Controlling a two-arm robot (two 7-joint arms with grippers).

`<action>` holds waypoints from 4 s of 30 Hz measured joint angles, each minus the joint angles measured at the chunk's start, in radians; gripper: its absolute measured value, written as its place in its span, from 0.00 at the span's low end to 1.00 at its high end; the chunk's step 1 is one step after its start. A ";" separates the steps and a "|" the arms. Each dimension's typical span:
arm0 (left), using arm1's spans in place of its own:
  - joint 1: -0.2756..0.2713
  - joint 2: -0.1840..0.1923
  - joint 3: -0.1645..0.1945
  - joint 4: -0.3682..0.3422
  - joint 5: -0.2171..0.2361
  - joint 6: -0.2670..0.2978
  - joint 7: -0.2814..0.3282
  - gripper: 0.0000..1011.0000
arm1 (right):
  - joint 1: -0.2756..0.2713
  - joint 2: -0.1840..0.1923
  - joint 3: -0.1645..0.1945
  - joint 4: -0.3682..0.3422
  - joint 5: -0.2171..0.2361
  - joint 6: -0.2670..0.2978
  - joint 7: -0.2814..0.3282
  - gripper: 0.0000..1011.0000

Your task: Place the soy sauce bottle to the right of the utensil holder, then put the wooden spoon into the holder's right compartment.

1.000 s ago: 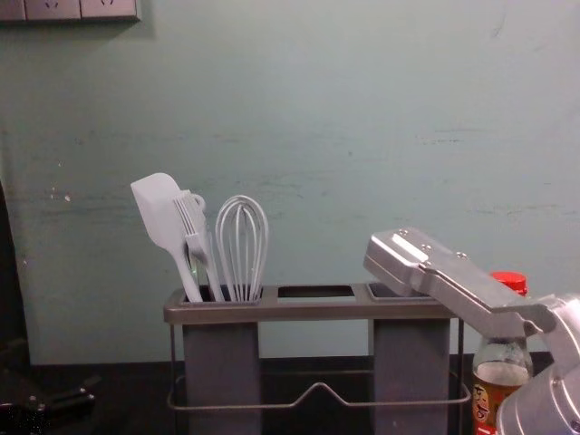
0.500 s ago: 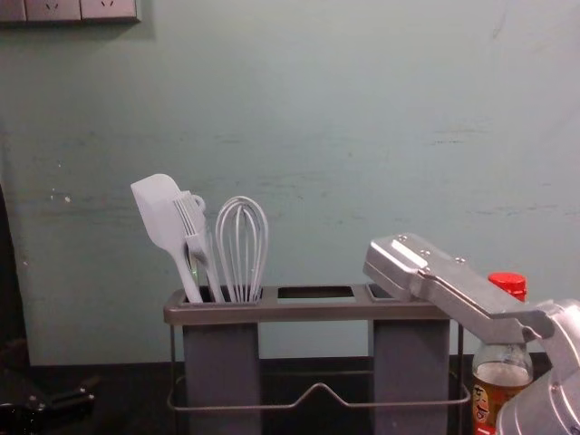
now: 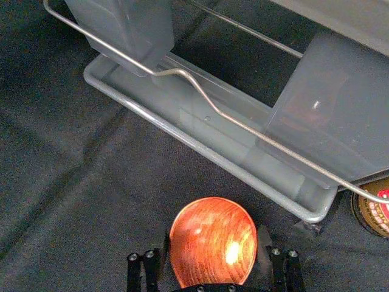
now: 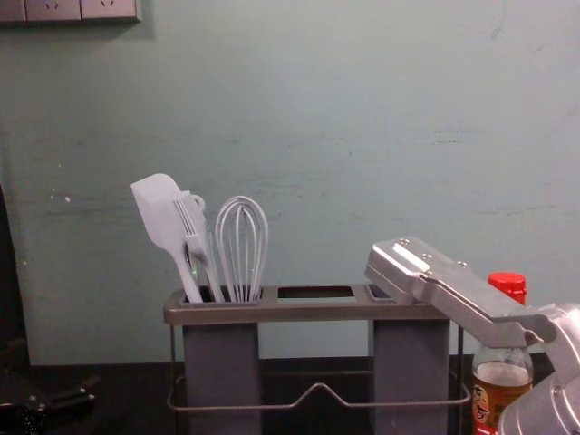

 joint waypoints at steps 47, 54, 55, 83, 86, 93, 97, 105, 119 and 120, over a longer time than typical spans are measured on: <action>0.000 0.000 0.000 0.000 0.000 0.000 0.000 1.00 | -0.400 0.189 0.184 -0.422 0.100 -0.612 0.101 0.83; 0.000 0.000 0.000 0.000 0.000 0.000 0.000 1.00 | -0.472 0.179 0.218 -0.409 0.136 -0.919 0.054 0.83; 0.000 0.000 0.000 0.000 0.000 0.000 0.000 1.00 | -0.477 0.177 0.219 -0.406 0.136 -0.955 0.046 0.83; 0.000 0.000 0.000 0.000 0.000 0.000 0.000 1.00 | -0.506 0.164 0.212 -0.378 0.136 -1.154 -0.015 0.83; 0.000 0.000 0.000 0.000 0.000 0.000 0.000 1.00 | -0.506 0.164 0.212 -0.378 0.136 -1.155 -0.015 0.83; 0.000 0.000 0.000 0.000 0.000 0.000 0.000 1.00 | -0.495 0.167 0.207 -0.374 0.143 -1.164 -0.017 0.83; 0.000 0.000 0.000 0.000 0.000 0.000 0.000 1.00 | -0.472 0.176 0.204 -0.380 0.143 -1.166 -0.022 0.83; 0.000 0.000 0.000 0.000 0.000 0.000 0.000 1.00 | -0.379 0.196 0.196 -0.398 0.145 -1.143 -0.023 0.83; 0.000 0.000 0.000 0.000 0.000 0.000 0.000 1.00 | -0.115 0.183 0.159 -0.211 0.217 -1.211 0.038 0.83; 0.000 0.000 0.000 0.000 0.000 0.000 0.000 1.00 | -0.101 0.181 0.156 -0.198 0.220 -1.219 0.041 0.83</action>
